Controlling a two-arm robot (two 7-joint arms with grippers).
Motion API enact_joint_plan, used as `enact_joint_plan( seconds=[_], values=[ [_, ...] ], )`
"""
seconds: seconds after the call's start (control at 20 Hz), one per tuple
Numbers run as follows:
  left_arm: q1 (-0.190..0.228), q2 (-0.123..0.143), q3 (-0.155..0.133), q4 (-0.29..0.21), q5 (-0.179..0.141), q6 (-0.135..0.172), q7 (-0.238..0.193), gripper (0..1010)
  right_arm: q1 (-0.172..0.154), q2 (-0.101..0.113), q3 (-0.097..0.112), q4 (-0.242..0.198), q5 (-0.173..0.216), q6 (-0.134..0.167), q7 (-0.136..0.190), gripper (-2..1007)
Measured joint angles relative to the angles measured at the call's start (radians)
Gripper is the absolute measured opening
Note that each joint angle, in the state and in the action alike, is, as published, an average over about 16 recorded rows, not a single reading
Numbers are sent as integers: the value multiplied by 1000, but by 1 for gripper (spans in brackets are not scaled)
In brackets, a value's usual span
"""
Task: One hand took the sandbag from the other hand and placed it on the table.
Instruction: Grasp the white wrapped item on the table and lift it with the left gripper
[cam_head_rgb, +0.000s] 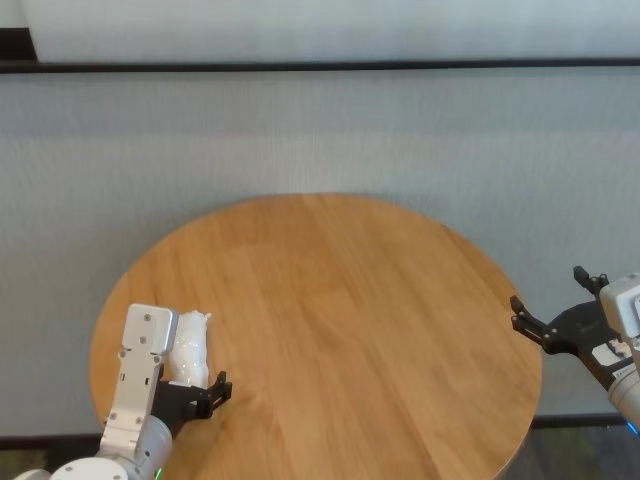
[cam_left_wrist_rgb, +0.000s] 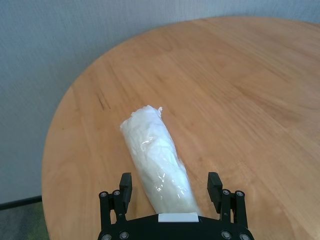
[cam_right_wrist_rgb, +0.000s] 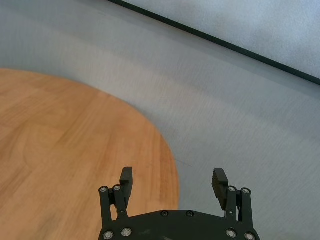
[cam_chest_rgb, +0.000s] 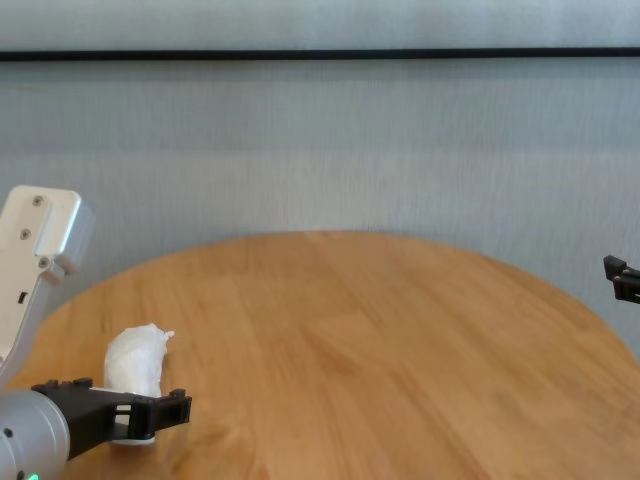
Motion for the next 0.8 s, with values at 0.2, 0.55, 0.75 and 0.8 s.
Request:
enact_joint_plan(
  seconds=[0.2, 0.55, 0.75, 0.8],
  values=[
    [-4, -6, -6, 12, 7, -4, -9, 999, 0, 0, 0, 0, 0, 0, 0, 1000],
    [-15, -15, -15, 33, 22, -13, -26, 1000, 0, 0, 0, 0, 0, 0, 0, 1000],
    [-25, -21, -19, 49, 32, -16, -36, 1000, 0, 0, 0, 0, 0, 0, 0, 1000],
    [-28, -22, -19, 53, 35, -17, -39, 1000, 0, 0, 0, 0, 0, 0, 0, 1000]
  ],
)
